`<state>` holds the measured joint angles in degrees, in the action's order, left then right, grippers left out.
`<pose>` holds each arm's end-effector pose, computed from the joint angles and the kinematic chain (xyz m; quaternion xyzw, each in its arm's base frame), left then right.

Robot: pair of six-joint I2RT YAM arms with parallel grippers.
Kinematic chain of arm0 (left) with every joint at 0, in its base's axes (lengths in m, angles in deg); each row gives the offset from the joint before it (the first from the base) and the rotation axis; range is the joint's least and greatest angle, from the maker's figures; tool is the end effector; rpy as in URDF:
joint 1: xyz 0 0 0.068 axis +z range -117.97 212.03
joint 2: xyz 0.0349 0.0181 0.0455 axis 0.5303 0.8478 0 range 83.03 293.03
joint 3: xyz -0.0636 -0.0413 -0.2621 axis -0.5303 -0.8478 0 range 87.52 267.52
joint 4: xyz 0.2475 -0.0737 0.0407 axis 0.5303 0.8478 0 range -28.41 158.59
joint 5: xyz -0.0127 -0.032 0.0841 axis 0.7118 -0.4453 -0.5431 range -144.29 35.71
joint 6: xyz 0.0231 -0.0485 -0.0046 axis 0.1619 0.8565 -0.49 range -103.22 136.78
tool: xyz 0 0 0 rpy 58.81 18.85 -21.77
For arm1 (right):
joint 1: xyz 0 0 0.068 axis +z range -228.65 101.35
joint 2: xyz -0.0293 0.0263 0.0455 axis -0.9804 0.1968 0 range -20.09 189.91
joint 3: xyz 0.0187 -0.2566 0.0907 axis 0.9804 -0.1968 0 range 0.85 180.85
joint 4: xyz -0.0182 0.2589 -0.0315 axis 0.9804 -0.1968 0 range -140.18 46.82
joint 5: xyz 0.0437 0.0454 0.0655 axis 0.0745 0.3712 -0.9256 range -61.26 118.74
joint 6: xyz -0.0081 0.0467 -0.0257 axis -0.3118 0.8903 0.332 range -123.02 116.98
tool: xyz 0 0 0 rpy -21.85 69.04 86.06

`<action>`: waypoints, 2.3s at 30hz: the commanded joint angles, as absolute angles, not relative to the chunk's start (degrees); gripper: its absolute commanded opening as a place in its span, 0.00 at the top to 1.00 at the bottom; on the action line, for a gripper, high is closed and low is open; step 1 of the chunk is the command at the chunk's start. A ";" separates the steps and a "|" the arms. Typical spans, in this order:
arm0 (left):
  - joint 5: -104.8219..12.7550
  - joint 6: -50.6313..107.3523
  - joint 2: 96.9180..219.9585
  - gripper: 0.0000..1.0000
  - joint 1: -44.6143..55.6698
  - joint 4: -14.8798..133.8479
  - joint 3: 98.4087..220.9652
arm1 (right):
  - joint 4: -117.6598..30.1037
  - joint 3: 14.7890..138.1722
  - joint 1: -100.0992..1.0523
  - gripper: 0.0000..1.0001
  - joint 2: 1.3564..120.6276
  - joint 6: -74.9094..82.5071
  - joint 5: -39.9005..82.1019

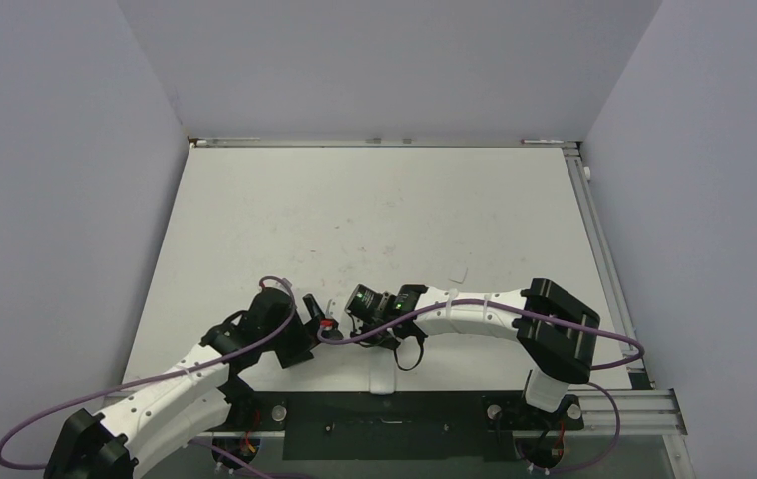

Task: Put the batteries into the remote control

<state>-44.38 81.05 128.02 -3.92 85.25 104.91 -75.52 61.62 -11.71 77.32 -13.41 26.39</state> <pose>0.1149 -0.0908 0.1548 -0.2021 0.9183 -0.3058 0.1494 0.1263 0.3003 0.1750 -0.6171 0.7652 0.1042 0.1511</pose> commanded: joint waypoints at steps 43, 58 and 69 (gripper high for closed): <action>-44.29 80.59 123.07 0.02 1.26 87.74 104.84 | -75.08 62.66 -10.97 0.73 77.32 -12.29 31.54; -43.79 80.50 123.54 0.02 1.35 87.27 104.88 | -75.09 62.81 -11.07 0.67 76.40 -12.07 32.71; -43.55 80.33 123.76 0.02 1.53 87.17 104.92 | -75.28 63.13 -11.48 0.63 76.17 -11.98 33.52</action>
